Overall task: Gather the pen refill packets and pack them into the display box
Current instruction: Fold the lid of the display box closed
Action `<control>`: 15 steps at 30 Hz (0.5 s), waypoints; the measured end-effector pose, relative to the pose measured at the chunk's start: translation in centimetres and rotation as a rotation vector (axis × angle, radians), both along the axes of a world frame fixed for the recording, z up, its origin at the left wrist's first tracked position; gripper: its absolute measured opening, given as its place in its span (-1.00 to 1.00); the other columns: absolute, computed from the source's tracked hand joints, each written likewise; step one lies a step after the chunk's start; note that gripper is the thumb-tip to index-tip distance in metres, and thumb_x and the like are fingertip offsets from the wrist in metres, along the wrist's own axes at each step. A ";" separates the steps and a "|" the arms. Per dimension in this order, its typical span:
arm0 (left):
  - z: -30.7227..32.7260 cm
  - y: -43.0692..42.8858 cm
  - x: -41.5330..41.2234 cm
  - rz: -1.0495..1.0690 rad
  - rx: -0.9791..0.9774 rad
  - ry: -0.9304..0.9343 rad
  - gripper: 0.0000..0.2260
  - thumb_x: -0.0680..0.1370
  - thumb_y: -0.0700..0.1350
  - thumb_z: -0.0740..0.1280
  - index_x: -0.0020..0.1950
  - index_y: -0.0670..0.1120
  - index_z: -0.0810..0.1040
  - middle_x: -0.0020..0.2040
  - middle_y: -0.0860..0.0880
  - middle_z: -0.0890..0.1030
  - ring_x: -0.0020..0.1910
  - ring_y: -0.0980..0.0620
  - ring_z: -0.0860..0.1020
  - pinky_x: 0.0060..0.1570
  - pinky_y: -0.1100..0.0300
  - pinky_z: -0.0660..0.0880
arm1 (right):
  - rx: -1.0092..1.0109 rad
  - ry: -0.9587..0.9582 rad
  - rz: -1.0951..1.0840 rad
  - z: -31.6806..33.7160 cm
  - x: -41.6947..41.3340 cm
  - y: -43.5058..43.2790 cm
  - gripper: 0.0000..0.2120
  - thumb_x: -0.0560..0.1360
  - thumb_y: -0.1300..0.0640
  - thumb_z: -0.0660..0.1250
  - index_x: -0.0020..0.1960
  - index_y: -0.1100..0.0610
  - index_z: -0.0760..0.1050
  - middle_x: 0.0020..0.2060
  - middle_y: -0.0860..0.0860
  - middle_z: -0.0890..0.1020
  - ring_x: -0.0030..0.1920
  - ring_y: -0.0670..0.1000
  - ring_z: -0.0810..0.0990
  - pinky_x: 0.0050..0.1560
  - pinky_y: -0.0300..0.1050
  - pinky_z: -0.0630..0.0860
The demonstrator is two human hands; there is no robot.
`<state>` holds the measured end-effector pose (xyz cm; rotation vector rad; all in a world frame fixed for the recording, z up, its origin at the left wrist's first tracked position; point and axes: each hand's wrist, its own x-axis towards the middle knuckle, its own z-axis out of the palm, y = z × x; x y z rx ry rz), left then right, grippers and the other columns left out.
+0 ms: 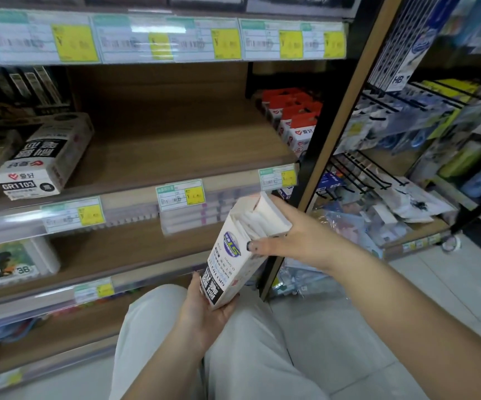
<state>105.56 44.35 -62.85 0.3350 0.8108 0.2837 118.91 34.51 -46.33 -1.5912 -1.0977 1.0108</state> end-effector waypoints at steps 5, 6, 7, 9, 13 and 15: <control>-1.1 -0.2 -0.4 -0.035 -0.035 -0.011 -0.65 0.62 0.09 0.07 0.15 -0.06 0.56 0.08 -0.09 0.66 0.06 -0.07 0.56 0.22 -0.05 0.39 | 0.148 0.205 -0.160 -2.3 0.2 1.0 -0.33 0.21 0.17 0.54 0.27 0.00 0.40 0.01 -0.12 0.64 0.09 -0.09 0.58 0.18 -0.09 0.49; -1.3 -0.3 -0.6 -0.046 -0.054 -0.027 -0.65 0.62 0.09 0.08 0.17 -0.07 0.55 0.09 -0.11 0.66 0.10 -0.09 0.55 0.25 -0.06 0.37 | 0.150 0.239 -0.165 -2.5 0.4 1.3 -0.29 0.17 0.11 0.52 0.29 0.04 0.39 0.01 -0.10 0.65 0.09 -0.06 0.59 0.18 -0.05 0.50; -1.4 -0.4 -0.8 -0.053 -0.068 -0.041 -0.64 0.62 0.09 0.09 0.18 -0.08 0.55 0.11 -0.12 0.65 0.13 -0.11 0.54 0.28 -0.07 0.36 | 0.151 0.265 -0.165 -2.5 0.5 1.4 -0.28 0.15 0.08 0.50 0.29 0.06 0.39 -0.03 -0.11 0.66 0.06 -0.06 0.60 0.14 -0.06 0.51; -1.7 -0.4 -1.2 -0.043 -0.086 -0.053 -0.63 0.62 0.09 0.09 0.20 -0.09 0.54 0.15 -0.14 0.62 0.17 -0.13 0.52 0.27 -0.07 0.36 | 0.142 0.305 -0.167 -2.5 0.8 1.8 -0.21 0.12 0.07 0.47 0.33 0.12 0.35 -0.12 -0.13 0.68 -0.03 -0.11 0.62 0.06 -0.11 0.51; -2.5 0.1 -1.6 -0.029 -0.073 -0.016 -0.61 0.60 0.13 0.10 0.25 -0.07 0.51 0.22 -0.11 0.59 0.20 -0.09 0.52 0.11 0.01 0.49 | 0.123 0.375 -0.148 -2.9 1.1 2.2 -0.09 0.13 0.10 0.47 0.43 0.18 0.25 -0.14 -0.11 0.69 -0.08 -0.09 0.64 0.04 -0.04 0.51; -2.9 0.1 -1.8 -0.034 -0.060 0.021 -0.60 0.60 0.12 0.12 0.26 -0.09 0.50 0.23 -0.12 0.58 0.17 -0.09 0.53 0.05 0.03 0.53 | 0.115 0.384 -0.111 -3.1 1.1 2.3 -0.30 0.18 0.19 0.47 0.30 0.11 0.38 -0.15 -0.11 0.69 -0.09 -0.09 0.64 0.04 -0.04 0.50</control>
